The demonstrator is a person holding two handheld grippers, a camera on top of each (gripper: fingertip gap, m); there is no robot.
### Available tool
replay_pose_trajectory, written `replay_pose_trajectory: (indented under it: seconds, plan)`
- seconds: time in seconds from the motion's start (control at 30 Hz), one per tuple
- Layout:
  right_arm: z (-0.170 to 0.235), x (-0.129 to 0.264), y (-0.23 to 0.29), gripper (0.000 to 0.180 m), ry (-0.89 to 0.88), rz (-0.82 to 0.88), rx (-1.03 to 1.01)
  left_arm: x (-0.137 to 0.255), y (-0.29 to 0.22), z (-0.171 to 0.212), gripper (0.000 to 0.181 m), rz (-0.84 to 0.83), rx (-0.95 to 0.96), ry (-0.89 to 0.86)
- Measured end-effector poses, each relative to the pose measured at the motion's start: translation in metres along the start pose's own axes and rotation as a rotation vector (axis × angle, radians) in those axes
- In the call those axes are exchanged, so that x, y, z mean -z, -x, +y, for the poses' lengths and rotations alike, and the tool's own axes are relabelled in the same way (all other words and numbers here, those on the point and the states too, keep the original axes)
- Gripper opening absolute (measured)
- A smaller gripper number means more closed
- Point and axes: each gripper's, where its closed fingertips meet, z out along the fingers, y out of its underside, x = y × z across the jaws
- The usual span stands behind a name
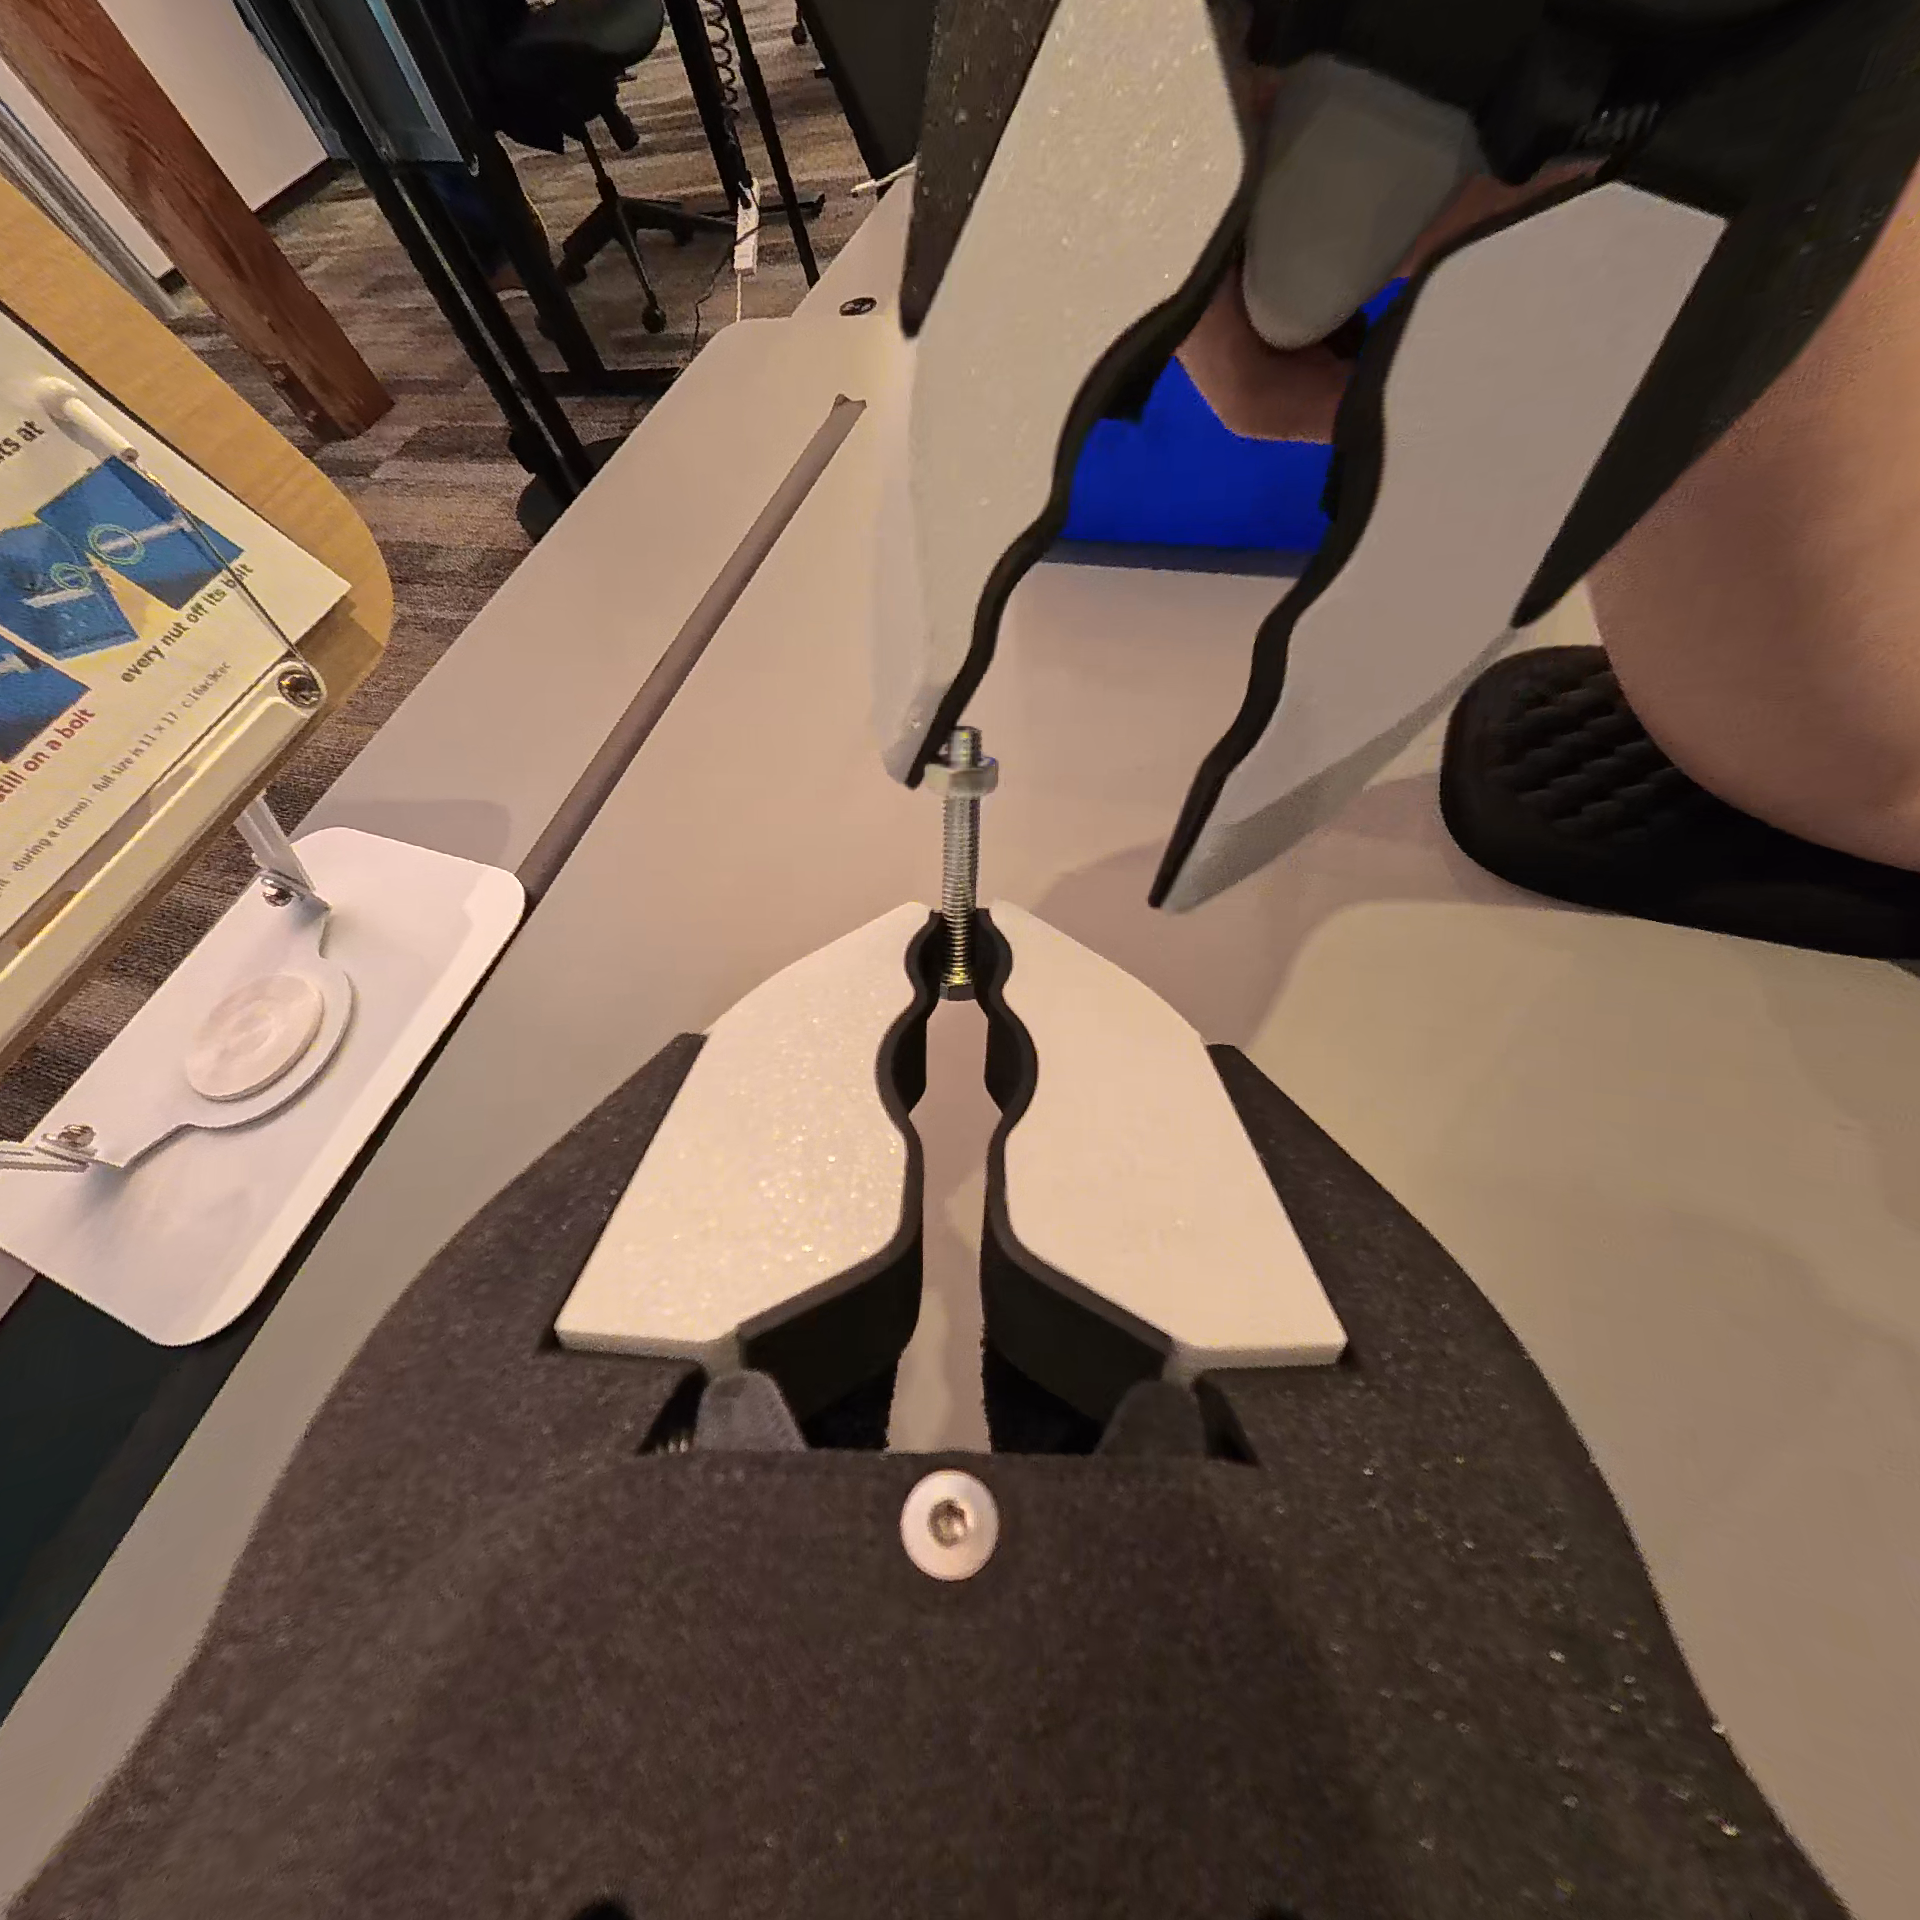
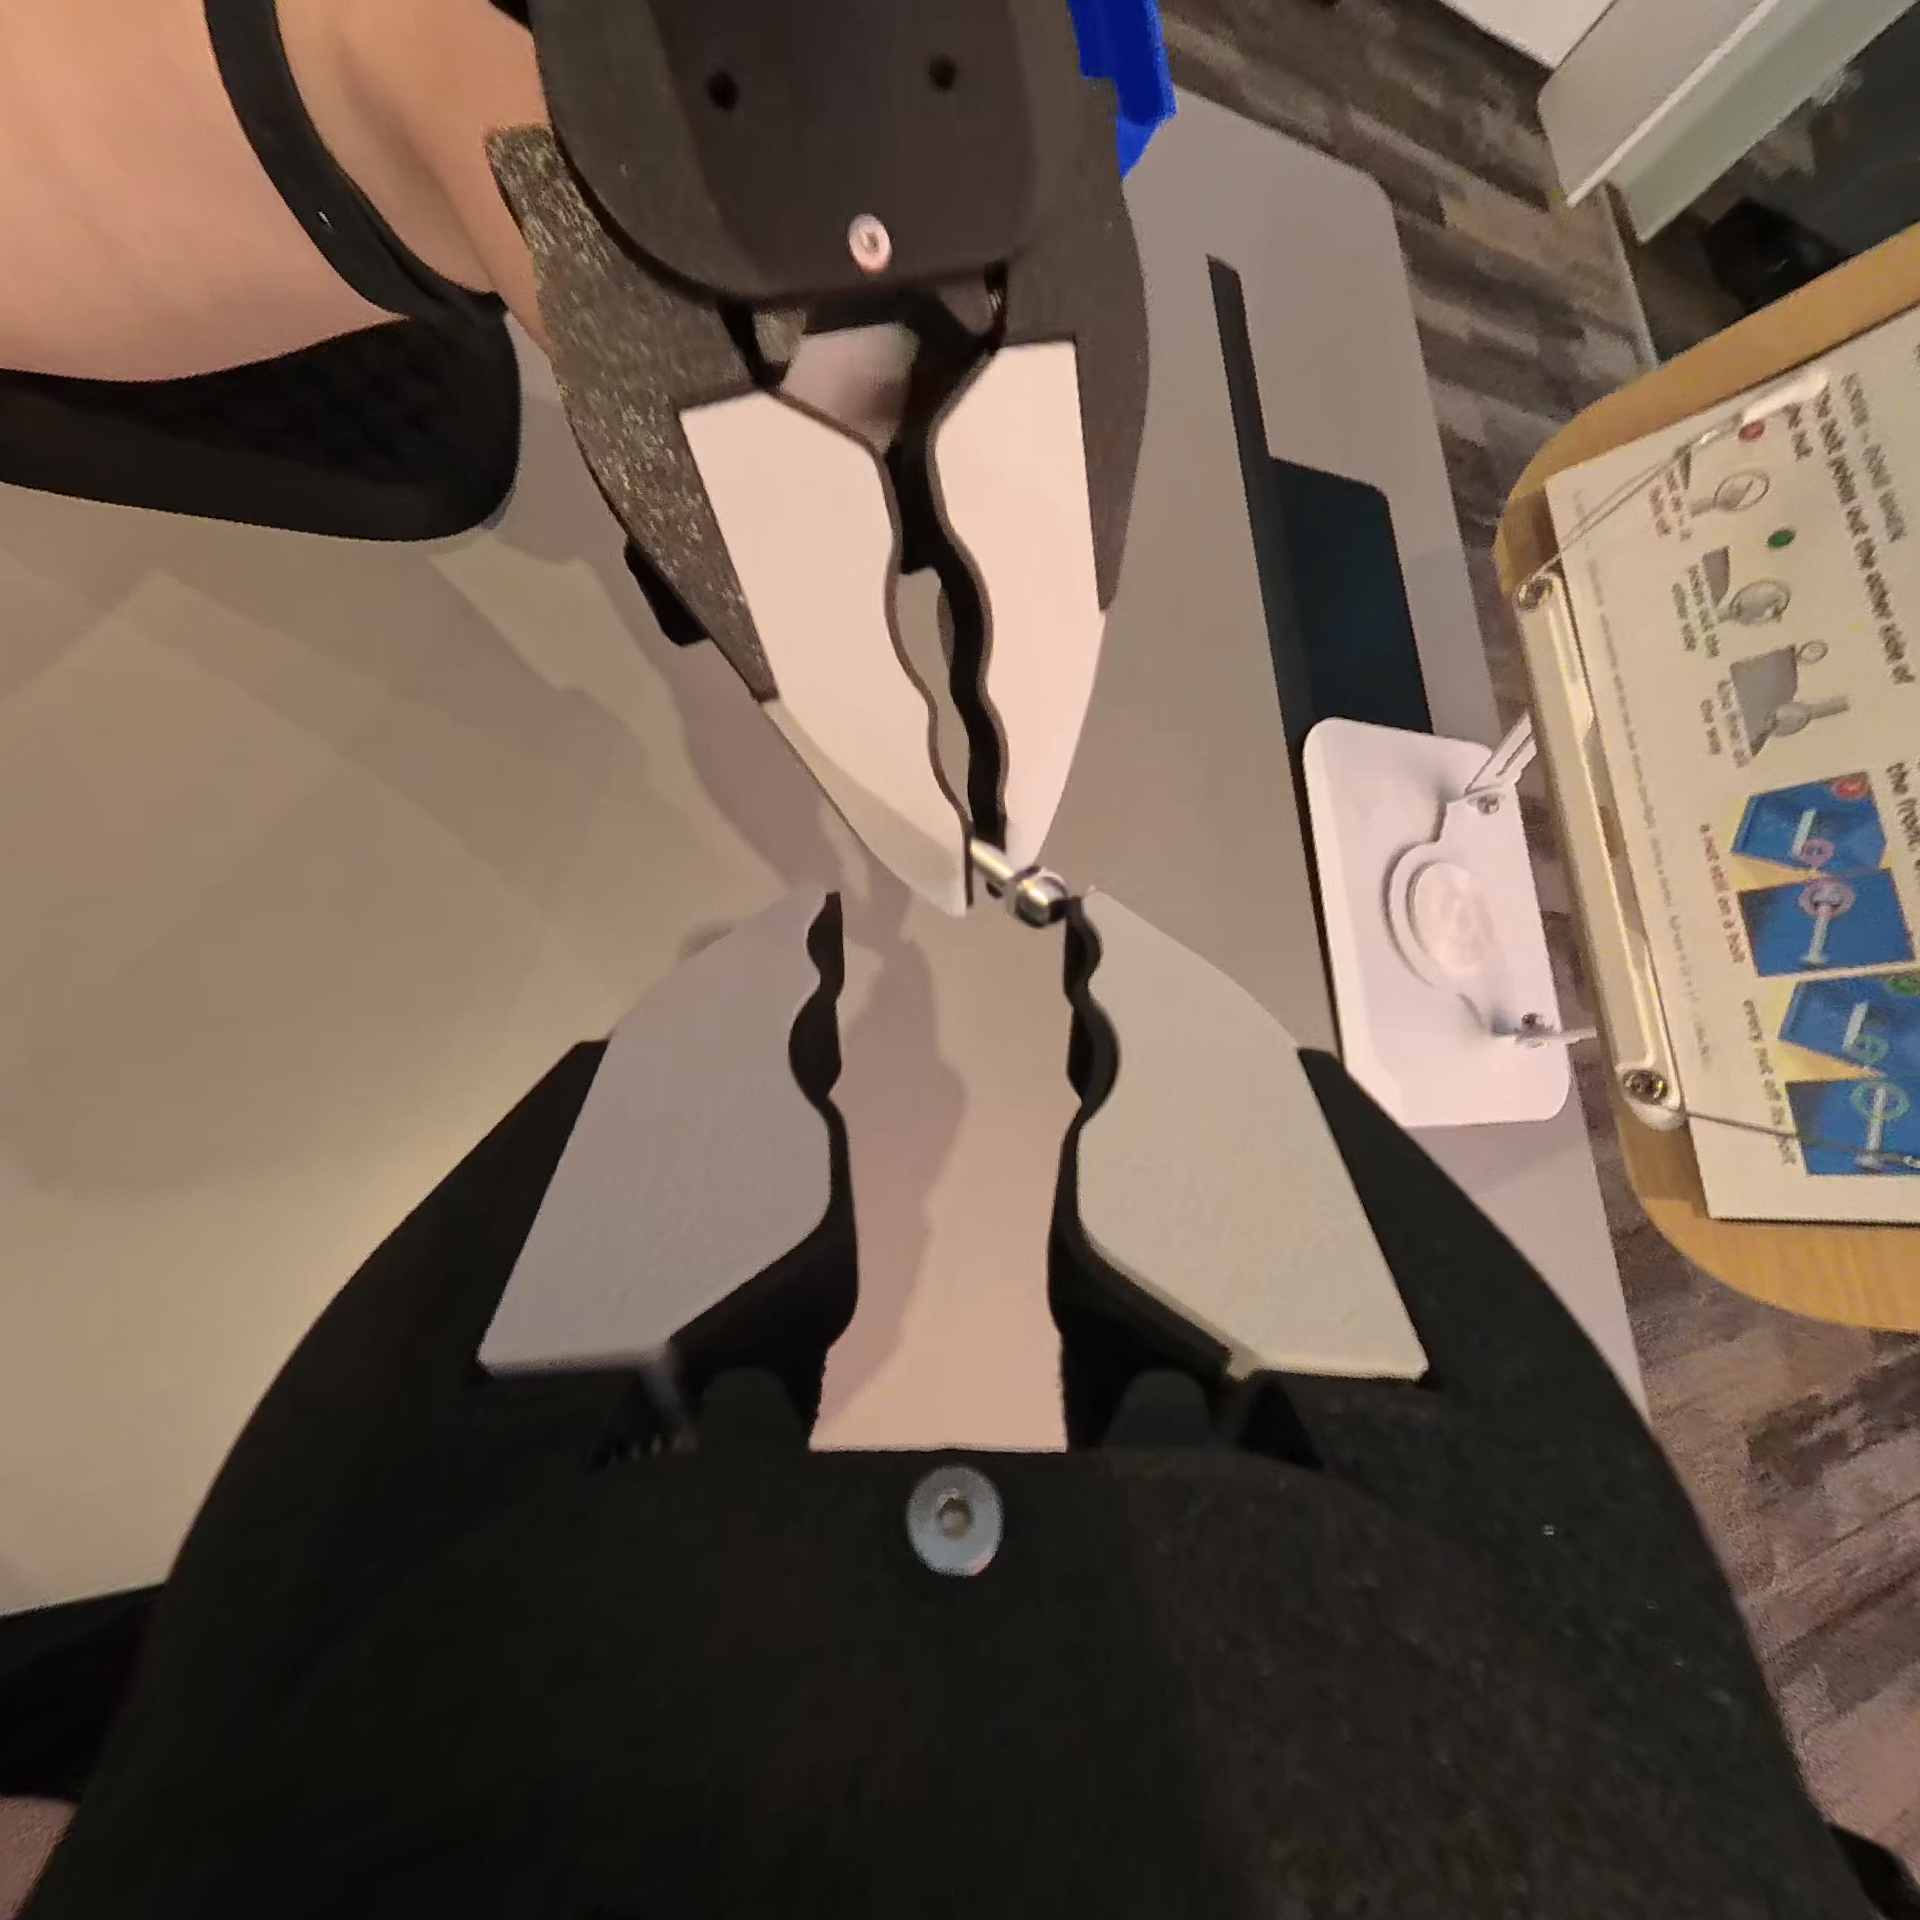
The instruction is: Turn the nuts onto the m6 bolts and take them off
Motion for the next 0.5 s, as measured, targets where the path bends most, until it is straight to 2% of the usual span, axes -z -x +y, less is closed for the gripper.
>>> replay_pose_trajectory:
  seconds: [0.3,0.5]
  plan:
    - [-0.010,0.000,0.002,0.043,-0.038,0.022,0.050,0.000,0.000,-0.002,0.005,-0.003,-0.005,-0.009]
    - [0.007,0.002,-0.004,0.041,0.009,0.006,-0.005,0.001,0.000,-0.005,0.005,-0.008,-0.012,-0.028]
